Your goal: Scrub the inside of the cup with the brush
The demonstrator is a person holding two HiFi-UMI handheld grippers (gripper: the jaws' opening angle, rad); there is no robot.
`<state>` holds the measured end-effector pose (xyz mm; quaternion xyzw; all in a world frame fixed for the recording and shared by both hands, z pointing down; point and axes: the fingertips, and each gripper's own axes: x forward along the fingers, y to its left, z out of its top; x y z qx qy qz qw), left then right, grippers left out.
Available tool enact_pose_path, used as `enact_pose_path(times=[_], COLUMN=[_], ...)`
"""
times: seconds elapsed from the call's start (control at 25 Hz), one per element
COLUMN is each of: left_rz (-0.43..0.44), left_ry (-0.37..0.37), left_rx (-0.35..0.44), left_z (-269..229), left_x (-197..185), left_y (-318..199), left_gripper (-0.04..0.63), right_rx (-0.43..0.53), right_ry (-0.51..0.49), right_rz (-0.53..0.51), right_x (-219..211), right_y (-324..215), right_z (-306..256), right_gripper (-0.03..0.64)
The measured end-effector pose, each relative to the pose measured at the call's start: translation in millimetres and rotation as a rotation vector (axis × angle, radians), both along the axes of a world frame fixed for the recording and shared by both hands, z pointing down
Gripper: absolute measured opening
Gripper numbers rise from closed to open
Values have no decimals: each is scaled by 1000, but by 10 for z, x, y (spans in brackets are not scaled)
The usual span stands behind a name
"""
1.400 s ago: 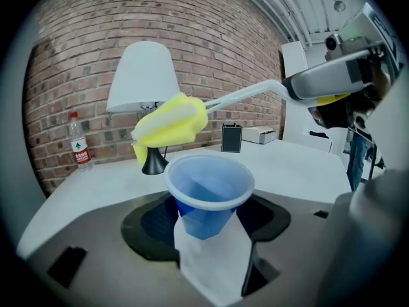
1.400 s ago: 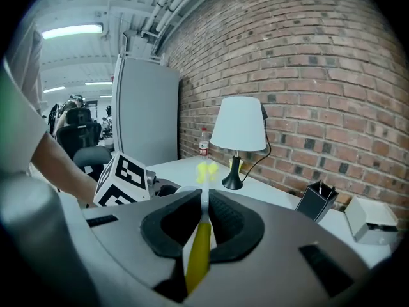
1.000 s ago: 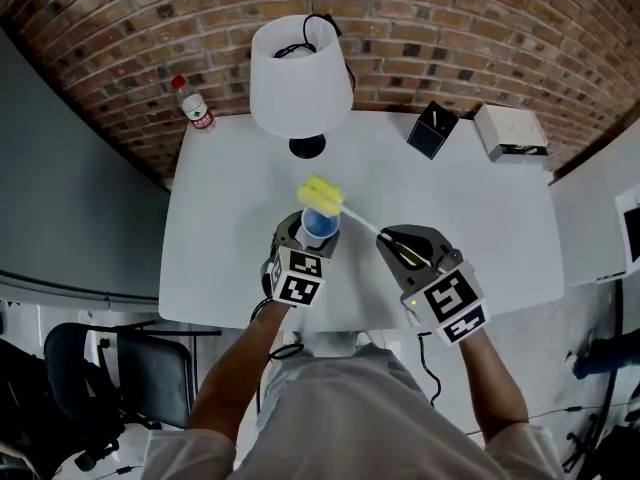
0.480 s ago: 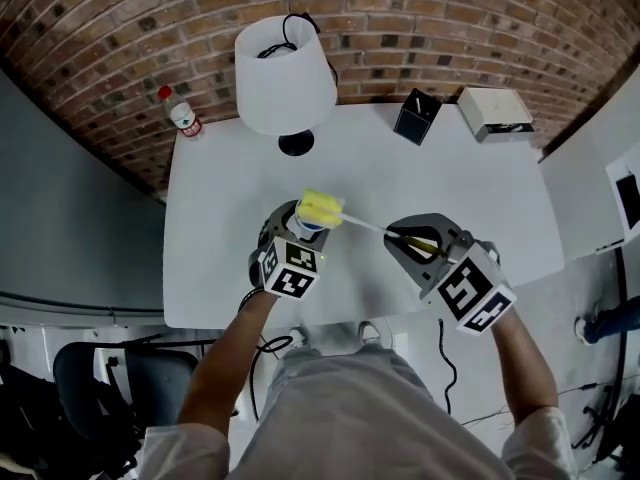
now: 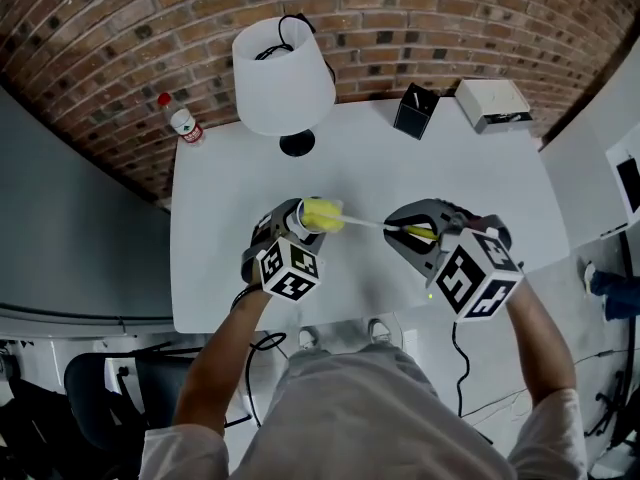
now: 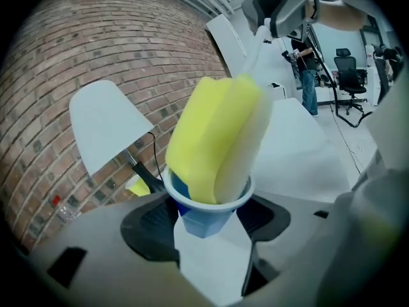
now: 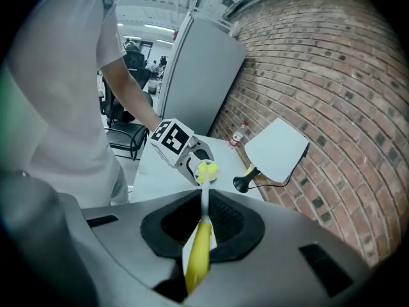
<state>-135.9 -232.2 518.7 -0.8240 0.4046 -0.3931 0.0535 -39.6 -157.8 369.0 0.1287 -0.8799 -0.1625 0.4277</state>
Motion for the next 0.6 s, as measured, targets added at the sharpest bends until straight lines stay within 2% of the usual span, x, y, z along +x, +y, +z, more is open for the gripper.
enact_pose_path(times=[0.24, 0.4, 0.6], left_rz=[25, 65, 85], left_ry=[-36, -73, -98], left_rx=[-10, 21, 56], left_z=[51, 23, -43], left_x=[23, 125, 212], left_y=[3, 22, 25], left_gripper=[295, 295, 295], right_rx=[64, 116, 127], right_ry=[116, 196, 213], right_rz=[-66, -88, -64], right_x=[-17, -2, -28], right_y=[46, 47, 18], right_z=[-5, 76, 158], right_gripper=[32, 32, 32])
